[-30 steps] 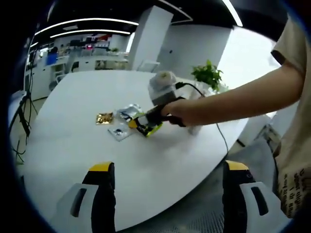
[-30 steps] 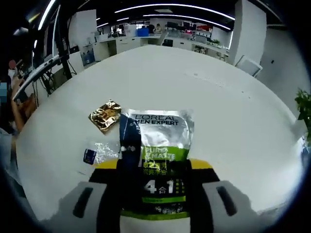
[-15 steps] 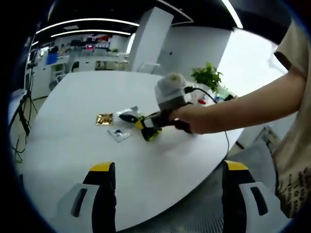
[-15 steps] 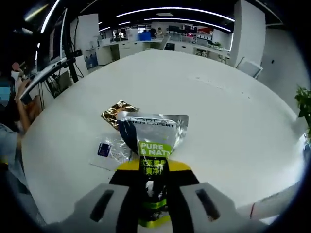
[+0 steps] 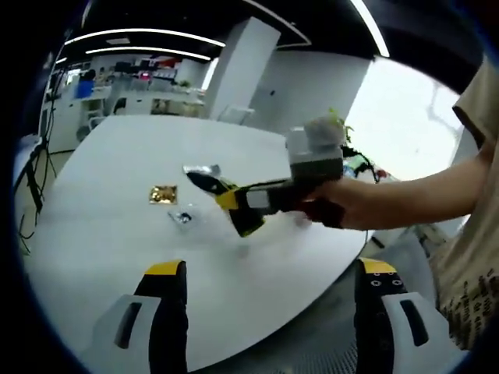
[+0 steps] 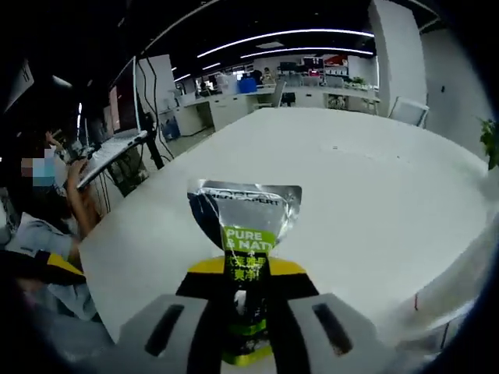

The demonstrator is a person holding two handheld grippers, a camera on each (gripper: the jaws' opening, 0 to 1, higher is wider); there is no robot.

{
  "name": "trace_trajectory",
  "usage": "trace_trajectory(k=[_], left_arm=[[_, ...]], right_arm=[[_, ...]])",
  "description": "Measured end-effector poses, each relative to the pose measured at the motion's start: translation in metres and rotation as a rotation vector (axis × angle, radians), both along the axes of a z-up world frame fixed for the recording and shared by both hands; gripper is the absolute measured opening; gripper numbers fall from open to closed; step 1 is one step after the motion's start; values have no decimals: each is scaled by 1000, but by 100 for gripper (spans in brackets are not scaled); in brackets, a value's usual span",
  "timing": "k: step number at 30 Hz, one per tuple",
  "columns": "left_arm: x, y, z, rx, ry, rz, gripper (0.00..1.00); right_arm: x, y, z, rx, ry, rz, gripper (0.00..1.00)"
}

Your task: Arrange the skincare products in the storage area until every visible bottle or jar stands upright without overlapping.

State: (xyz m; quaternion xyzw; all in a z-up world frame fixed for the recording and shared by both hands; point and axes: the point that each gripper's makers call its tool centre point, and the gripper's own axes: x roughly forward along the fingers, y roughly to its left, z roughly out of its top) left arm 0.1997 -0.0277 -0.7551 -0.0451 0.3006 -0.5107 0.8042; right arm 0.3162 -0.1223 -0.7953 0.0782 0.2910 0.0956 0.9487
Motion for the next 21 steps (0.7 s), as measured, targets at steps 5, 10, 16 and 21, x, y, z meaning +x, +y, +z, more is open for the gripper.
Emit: trace_trajectory(k=[5, 10, 16, 21], left_arm=[[-5, -5, 2, 11, 1, -20, 81], [-6, -7, 7, 27, -28, -1, 71], [-7, -12, 20, -5, -27, 48, 59], [-5, -19, 32, -34, -30, 67, 50]], right_arm=[[-18, 10, 26, 111, -39, -34, 16], [-35, 19, 47, 220, -71, -78, 16], [-52, 26, 60, 222, -105, -63, 16], [-66, 29, 71, 228, -134, -46, 16]])
